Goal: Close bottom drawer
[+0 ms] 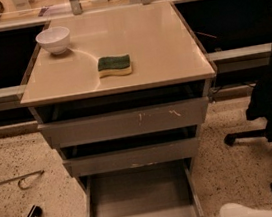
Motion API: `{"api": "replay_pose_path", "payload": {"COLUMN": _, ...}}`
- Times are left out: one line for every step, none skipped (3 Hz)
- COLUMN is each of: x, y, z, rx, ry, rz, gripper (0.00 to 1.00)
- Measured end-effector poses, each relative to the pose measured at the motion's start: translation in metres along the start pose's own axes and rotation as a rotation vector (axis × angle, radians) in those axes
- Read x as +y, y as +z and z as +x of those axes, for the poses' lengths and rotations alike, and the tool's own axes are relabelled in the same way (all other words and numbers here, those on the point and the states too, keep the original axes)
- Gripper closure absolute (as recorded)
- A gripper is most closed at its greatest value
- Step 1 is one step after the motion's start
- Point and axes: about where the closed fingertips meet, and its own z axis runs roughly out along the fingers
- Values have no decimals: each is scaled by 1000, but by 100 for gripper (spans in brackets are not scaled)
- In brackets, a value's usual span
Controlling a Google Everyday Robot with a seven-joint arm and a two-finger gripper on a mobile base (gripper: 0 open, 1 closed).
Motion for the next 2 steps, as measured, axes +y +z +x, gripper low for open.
{"api": "replay_pose_path", "payload": {"x": 13, "y": 6, "z": 3, "rx": -41, "ry": -30, "rz": 30, "gripper": 0}}
{"api": "replay_pose_path", "payload": {"x": 9, "y": 24, "z": 10, "rx": -68, "ry": -49, "rz": 12, "gripper": 0}}
